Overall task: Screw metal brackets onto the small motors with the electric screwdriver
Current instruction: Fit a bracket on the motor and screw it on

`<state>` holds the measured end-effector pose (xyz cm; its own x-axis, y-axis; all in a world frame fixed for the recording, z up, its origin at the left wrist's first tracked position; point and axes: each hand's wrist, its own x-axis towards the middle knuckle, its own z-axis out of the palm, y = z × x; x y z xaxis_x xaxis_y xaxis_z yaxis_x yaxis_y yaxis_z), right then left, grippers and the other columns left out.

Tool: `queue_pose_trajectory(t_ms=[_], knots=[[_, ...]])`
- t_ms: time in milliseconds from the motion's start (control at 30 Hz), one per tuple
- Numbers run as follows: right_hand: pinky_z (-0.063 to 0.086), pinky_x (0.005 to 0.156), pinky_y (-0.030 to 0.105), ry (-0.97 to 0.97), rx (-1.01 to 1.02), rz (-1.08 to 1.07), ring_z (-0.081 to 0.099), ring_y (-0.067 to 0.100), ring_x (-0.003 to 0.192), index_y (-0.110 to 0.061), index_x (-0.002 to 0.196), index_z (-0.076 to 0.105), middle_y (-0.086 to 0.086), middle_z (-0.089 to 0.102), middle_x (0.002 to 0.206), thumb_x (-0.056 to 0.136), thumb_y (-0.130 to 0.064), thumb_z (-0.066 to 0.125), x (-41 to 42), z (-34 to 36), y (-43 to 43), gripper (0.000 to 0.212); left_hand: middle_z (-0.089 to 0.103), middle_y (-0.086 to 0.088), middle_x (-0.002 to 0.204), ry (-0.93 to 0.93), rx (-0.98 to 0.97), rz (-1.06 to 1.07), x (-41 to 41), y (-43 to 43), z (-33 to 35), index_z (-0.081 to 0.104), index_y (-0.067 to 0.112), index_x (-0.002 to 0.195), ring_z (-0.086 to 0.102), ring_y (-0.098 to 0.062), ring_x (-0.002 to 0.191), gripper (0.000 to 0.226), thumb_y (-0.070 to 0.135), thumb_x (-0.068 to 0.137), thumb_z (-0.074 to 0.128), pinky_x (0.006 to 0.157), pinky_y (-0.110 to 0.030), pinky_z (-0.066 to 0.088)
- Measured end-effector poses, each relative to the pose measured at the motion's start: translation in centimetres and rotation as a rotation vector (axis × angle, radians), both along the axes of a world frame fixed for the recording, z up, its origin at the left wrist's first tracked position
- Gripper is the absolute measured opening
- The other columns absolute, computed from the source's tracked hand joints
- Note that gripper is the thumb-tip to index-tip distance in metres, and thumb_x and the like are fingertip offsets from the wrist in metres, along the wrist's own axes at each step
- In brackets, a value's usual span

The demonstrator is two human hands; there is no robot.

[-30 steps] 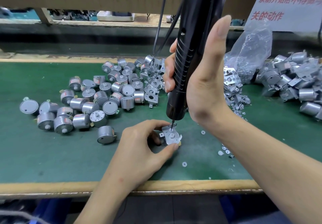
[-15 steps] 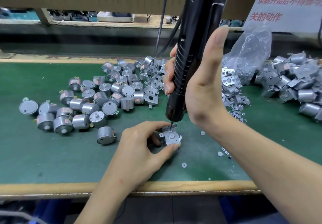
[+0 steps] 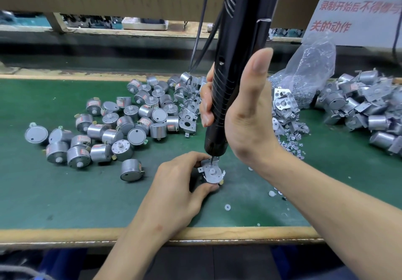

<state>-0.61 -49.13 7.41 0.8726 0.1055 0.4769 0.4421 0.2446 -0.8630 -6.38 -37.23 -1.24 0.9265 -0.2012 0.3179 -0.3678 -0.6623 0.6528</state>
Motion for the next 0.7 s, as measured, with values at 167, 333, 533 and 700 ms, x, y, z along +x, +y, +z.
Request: queue_pose_trajectory(t_ms=[167, 333, 533, 700], knots=[[0.042, 0.044, 0.029, -0.013, 0.039, -0.062, 0.048, 0.020, 0.043, 0.008, 0.078, 0.041, 0.001, 0.050, 0.055, 0.070, -0.084, 0.040, -0.4, 0.0, 0.0, 0.092, 0.053, 0.037, 0.086, -0.003, 0.003, -0.001, 0.0, 0.0, -0.1, 0.066, 0.028, 0.109, 0.049, 0.021, 0.078, 0.042, 0.028, 0.072, 0.087, 0.072, 0.001, 0.034], [0.044, 0.045, 0.029, 0.013, 0.053, -0.118, 0.049, 0.019, 0.044, 0.010, 0.083, 0.046, 0.005, 0.051, 0.056, 0.067, -0.083, 0.040, -0.4, -0.1, -0.2, 0.094, 0.054, 0.037, 0.087, -0.009, 0.026, 0.001, 0.2, 0.0, -0.3, 0.064, 0.030, 0.109, 0.049, 0.021, 0.079, 0.042, 0.032, 0.073, 0.085, 0.073, 0.000, 0.034], [0.043, 0.052, 0.031, 0.054, 0.096, -0.037, 0.048, 0.023, 0.046, -0.023, 0.074, 0.062, 0.003, 0.054, 0.057, 0.086, -0.078, 0.016, 0.8, 1.2, -2.3, 0.073, 0.062, 0.028, 0.090, 0.008, 0.009, -0.018, 0.1, 0.1, -0.3, 0.063, 0.030, 0.108, 0.053, 0.013, 0.077, 0.040, 0.031, 0.075, 0.085, 0.071, -0.005, 0.036], [0.042, 0.055, 0.033, 0.101, 0.038, -0.056, 0.047, 0.024, 0.050, -0.019, 0.078, 0.060, 0.006, 0.053, 0.061, 0.082, -0.089, 0.031, 1.6, 1.3, -5.3, 0.076, 0.060, 0.028, 0.087, 0.009, 0.012, -0.040, 0.0, 0.0, -0.3, 0.063, 0.030, 0.108, 0.050, 0.015, 0.073, 0.039, 0.027, 0.076, 0.085, 0.067, -0.002, 0.035]])
